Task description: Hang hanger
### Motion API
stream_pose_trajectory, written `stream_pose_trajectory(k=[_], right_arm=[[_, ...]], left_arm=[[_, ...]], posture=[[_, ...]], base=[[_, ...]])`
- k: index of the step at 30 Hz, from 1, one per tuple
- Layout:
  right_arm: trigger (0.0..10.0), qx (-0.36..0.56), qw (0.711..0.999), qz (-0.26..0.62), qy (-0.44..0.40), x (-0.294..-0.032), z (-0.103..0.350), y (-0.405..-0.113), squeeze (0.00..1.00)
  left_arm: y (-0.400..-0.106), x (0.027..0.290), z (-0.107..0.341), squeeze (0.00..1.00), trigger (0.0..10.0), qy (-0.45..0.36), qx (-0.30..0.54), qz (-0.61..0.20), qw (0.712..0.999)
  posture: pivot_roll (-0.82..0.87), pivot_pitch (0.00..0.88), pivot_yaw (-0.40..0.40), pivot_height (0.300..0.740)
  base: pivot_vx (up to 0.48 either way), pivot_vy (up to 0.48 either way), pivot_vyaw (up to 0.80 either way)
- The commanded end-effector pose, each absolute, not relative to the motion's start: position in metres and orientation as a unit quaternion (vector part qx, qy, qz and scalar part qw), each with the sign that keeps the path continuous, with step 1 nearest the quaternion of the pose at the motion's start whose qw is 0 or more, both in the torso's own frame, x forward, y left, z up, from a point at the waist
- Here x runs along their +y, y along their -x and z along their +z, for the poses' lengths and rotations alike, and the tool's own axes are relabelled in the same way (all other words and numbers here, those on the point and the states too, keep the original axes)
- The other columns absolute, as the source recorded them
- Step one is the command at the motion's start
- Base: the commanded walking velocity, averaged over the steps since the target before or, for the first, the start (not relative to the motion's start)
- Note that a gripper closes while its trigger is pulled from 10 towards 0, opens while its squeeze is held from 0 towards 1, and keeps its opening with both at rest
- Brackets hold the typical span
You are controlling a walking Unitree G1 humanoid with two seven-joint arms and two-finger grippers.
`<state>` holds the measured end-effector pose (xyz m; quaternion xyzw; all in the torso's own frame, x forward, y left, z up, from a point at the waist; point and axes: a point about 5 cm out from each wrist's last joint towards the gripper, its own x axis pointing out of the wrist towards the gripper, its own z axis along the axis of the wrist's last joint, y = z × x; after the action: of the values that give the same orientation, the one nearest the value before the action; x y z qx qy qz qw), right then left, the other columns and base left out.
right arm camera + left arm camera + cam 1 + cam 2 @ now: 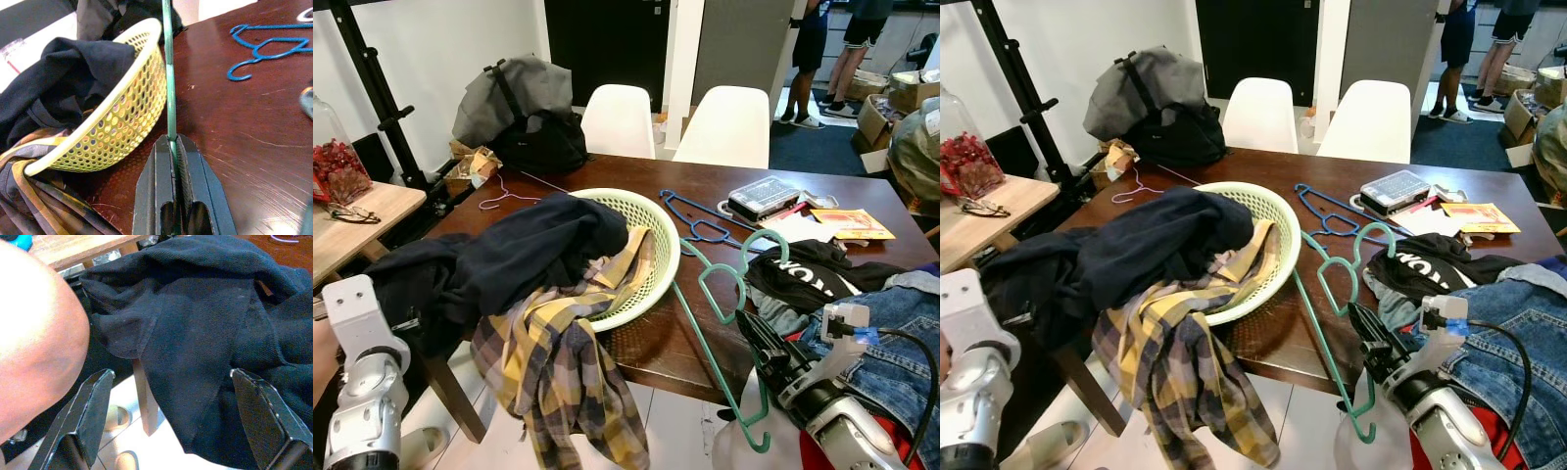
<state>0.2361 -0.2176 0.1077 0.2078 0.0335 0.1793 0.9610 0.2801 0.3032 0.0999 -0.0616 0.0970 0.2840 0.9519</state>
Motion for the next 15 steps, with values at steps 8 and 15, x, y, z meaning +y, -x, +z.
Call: stream_pose_trajectory(k=[8, 15], right_arm=[[10.0, 0.033, 0.957, 0.175, -0.228, -0.218, 0.108, -0.238, 0.00], [10.0, 0.031, 0.958, 0.168, -0.231, -0.218, 0.109, -0.238, 0.00]], left_arm=[[-0.291, 0.305, 0.115, 0.00, 10.0, 0.048, 0.068, 0.270, 0.959], [-0.292, 0.308, 0.112, 0.00, 10.0, 0.058, 0.076, 0.270, 0.958]], posture=[[-0.10, 0.000, -0.020, 0.740], [-0.10, 0.000, -0.016, 0.740]], base=[[0.000, 0.000, 0.20], [0.000, 0.000, 0.00]])
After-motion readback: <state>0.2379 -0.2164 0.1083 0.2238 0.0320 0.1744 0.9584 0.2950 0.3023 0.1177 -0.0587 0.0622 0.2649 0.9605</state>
